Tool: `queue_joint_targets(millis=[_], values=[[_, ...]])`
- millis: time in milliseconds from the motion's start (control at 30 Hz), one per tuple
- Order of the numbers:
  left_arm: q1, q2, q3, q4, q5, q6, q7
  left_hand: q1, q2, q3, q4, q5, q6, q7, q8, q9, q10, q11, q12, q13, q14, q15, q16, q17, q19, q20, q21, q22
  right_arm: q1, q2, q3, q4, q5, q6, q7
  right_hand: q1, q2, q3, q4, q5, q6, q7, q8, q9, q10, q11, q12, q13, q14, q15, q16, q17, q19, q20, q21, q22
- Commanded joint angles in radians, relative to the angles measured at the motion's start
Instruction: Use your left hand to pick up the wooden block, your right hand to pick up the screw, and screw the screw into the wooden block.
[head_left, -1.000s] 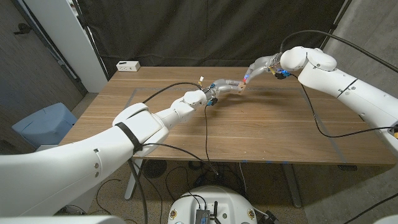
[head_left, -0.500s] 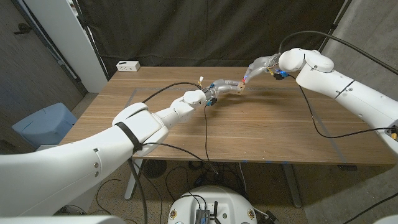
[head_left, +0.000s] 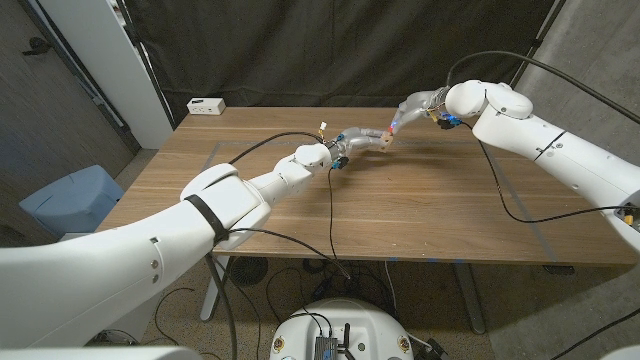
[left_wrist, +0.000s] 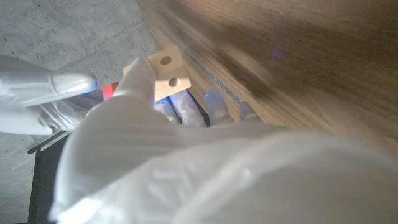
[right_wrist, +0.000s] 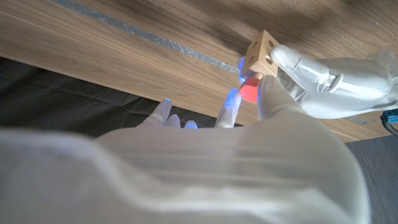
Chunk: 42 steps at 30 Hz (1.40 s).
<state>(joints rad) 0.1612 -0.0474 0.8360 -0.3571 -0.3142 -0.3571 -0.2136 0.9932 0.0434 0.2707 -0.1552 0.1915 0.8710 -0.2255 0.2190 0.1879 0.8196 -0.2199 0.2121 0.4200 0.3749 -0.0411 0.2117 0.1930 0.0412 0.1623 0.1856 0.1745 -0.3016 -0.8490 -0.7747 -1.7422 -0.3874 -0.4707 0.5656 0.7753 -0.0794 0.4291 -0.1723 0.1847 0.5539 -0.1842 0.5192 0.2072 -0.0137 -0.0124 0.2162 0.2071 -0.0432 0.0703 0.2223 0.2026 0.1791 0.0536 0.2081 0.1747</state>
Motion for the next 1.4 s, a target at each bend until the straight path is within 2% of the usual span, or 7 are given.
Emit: queue_joint_targets(millis=[33, 233, 767, 1133, 1400], values=[[-0.007, -0.003, 0.005, 0.001, -0.003, 0.026, 0.007, 0.003, 0.007, 0.005, 0.005, -0.001, 0.039, 0.012, 0.003, 0.005, 0.008, -0.001, 0.003, 0.001, 0.008, -0.084, 0.01, 0.005, 0.001, -0.004, 0.009, 0.001, -0.005, 0.008, -0.004, 0.009, -0.002, -0.003, -0.02, 0.018, 0.001, 0.01, 0.002, -0.001, 0.018, -0.002, 0.009, 0.006, 0.009, -0.004, 0.01, 0.002, 0.011, 0.0, 0.004, 0.003, 0.016, 0.0, 0.007, 0.002], [0.002, 0.011, 0.009, -0.036, -0.003, 0.045, 0.013, 0.004, 0.007, 0.005, 0.005, -0.001, 0.039, 0.011, 0.003, 0.005, 0.008, 0.0, 0.003, 0.001, 0.007, -0.083, 0.01, 0.005, 0.001, -0.004, 0.009, 0.001, -0.002, 0.015, -0.008, 0.021, 0.0, 0.001, -0.025, 0.019, 0.0, 0.011, 0.003, -0.001, 0.017, -0.003, 0.009, 0.006, 0.011, -0.004, 0.009, 0.002, 0.014, 0.0, 0.005, 0.003, 0.019, -0.001, 0.008, 0.002], [0.01, 0.025, 0.016, -0.079, -0.001, 0.077, 0.018, 0.003, 0.008, 0.004, 0.006, -0.001, 0.042, 0.012, 0.003, 0.005, 0.01, 0.0, 0.003, 0.002, 0.008, -0.084, 0.01, 0.006, 0.001, -0.005, 0.009, 0.001, 0.004, 0.03, -0.018, 0.048, -0.007, 0.006, -0.048, 0.022, -0.002, 0.013, 0.005, -0.002, 0.043, -0.002, 0.021, 0.009, 0.029, -0.006, 0.013, 0.002, 0.027, -0.004, 0.008, 0.005, 0.03, -0.002, 0.009, 0.002], [0.003, 0.022, 0.022, -0.079, -0.004, 0.105, 0.025, 0.004, 0.009, 0.004, 0.006, 0.0, 0.04, 0.013, 0.002, 0.005, 0.01, 0.0, 0.003, 0.002, 0.009, -0.084, 0.011, 0.006, 0.002, -0.004, 0.009, 0.001, 0.005, 0.03, -0.02, 0.048, -0.01, 0.005, -0.051, 0.024, -0.003, 0.015, 0.007, -0.002, 0.06, 0.001, 0.032, 0.014, 0.039, -0.006, 0.013, 0.002, 0.036, -0.008, 0.01, 0.006, 0.04, -0.004, 0.01, 0.002], [0.005, 0.024, 0.023, -0.079, -0.004, 0.09, 0.021, 0.004, 0.009, 0.004, 0.006, 0.0, 0.042, 0.013, 0.002, 0.005, 0.01, 0.0, 0.002, 0.002, 0.008, -0.084, 0.011, 0.006, 0.003, -0.005, 0.009, 0.001, -0.001, 0.032, -0.022, 0.045, -0.013, 0.002, -0.06, 0.025, -0.004, 0.016, 0.008, -0.002, 0.079, 0.004, 0.043, 0.019, 0.05, -0.01, 0.015, 0.002, 0.039, -0.008, 0.009, 0.007, 0.045, -0.003, 0.009, 0.002]])
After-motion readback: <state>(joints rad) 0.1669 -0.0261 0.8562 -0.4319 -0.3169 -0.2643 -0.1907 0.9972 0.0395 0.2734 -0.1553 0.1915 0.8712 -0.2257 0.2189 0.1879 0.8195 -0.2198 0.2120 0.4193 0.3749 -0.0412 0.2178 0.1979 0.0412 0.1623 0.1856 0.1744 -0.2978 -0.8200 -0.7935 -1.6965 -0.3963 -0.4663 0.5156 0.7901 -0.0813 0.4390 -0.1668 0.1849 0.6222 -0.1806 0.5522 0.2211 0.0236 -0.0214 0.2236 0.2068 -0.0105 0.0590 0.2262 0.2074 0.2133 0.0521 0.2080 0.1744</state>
